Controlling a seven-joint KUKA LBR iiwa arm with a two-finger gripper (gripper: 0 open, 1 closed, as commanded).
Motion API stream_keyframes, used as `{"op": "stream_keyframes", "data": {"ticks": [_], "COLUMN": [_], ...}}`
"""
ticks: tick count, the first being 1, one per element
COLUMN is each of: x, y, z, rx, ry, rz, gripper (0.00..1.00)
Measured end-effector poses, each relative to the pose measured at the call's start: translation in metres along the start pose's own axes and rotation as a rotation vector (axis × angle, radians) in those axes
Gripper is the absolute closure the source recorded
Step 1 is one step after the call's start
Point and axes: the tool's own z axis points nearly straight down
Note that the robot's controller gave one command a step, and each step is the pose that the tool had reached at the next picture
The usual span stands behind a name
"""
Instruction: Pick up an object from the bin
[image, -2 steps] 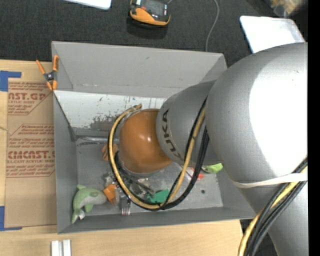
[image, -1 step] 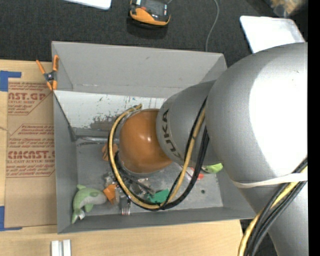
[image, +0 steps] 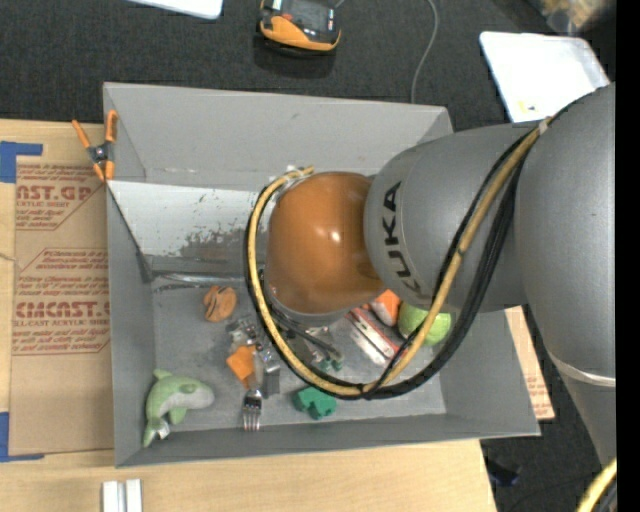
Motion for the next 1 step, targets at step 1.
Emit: {"op": "stream_keyframes", "data": {"ticks": [1], "x": [-0.0034], "y": [-0.0059], "z": [-0.07], "rx": [-0.001], "ry": [-0.002], "rz": [0.086], "gripper": [1.0]}}
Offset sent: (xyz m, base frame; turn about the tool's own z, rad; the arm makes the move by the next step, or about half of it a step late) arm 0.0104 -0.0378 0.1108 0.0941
